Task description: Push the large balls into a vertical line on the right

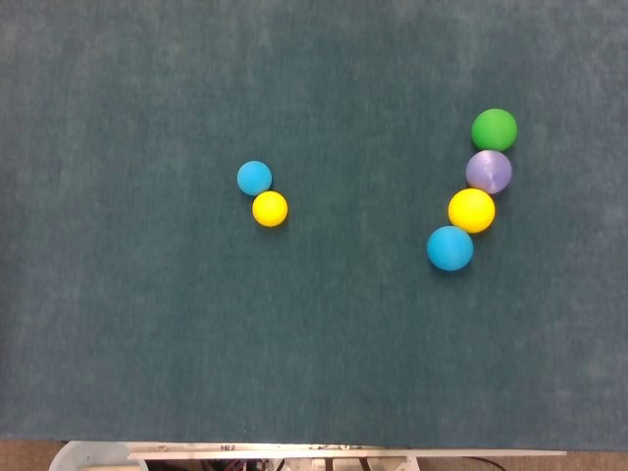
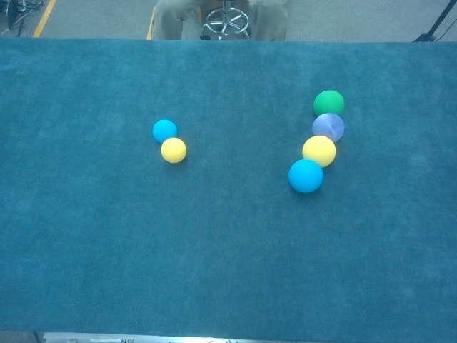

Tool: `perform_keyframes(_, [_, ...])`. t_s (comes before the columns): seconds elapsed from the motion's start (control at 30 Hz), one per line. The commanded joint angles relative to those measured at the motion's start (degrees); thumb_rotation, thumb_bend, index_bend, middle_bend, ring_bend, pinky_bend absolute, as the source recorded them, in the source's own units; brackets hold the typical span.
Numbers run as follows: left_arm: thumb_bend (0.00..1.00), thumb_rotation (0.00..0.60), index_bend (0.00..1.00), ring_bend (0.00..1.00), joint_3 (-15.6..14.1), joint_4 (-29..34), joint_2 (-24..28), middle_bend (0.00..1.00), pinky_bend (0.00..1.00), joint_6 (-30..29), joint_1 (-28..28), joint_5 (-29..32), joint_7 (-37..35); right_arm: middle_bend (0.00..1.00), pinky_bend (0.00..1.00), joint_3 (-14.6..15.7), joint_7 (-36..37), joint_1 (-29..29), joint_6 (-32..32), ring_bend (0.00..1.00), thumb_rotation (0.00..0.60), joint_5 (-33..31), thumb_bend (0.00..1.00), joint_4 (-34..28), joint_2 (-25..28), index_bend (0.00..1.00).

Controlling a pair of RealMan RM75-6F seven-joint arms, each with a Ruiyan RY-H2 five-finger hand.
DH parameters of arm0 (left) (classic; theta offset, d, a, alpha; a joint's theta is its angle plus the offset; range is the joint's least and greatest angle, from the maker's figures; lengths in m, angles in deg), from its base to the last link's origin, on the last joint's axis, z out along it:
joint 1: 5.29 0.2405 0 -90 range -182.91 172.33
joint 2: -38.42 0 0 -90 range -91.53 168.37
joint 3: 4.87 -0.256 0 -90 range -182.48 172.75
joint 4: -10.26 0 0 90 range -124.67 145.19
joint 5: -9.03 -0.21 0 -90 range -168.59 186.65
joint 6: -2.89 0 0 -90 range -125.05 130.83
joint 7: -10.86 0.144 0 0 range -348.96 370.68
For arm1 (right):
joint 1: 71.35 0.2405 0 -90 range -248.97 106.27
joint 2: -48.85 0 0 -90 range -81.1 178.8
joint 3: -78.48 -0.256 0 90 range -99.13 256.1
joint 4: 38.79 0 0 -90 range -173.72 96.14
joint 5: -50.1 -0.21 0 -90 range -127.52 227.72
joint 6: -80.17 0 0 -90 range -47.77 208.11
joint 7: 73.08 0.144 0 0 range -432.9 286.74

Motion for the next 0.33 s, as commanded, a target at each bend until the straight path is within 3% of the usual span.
perform_keyframes(0.03, [0.40, 0.600, 0.17, 0.14, 0.0, 0.5, -0.7, 0.10, 0.17, -1.4, 1.4, -0.2, 0.9, 0.45, 0.37, 0.1, 1.4, -2.7, -1.2, 0.30, 0.600, 0.9, 0.12, 1.2, 1.0, 0.33])
perform_keyframes(0.33, [0.40, 0.600, 0.17, 0.14, 0.3, 1.1, -0.4, 0.10, 0.17, -2.4, 3.3, -0.6, 0.4, 0.45, 0.37, -1.7, 3.2, -6.0, -0.6, 0.30, 0.600, 2.9, 0.12, 1.9, 2.4, 0.33])
